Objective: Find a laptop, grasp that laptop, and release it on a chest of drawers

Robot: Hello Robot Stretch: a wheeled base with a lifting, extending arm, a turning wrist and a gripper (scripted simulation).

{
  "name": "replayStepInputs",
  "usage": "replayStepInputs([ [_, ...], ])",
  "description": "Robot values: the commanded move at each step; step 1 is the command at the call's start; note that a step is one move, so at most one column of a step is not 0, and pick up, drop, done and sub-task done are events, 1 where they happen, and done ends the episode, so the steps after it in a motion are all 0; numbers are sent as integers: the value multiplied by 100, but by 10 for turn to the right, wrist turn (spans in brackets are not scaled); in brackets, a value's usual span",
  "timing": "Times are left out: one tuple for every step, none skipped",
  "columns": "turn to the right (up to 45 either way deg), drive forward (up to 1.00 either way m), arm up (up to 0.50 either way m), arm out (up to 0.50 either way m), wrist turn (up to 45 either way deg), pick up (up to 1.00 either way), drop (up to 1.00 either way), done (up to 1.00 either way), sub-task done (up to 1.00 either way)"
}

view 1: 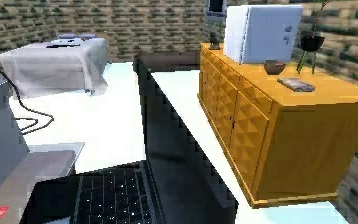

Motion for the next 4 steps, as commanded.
replayStepInputs([
  [0,100,0,0,0,0,0,0,0],
  [-30,0,0,0,0,0,0,0,0],
  [0,100,0,0,0,0,0,0,0],
  [0,5,0,0,0,0,0,0,0],
])
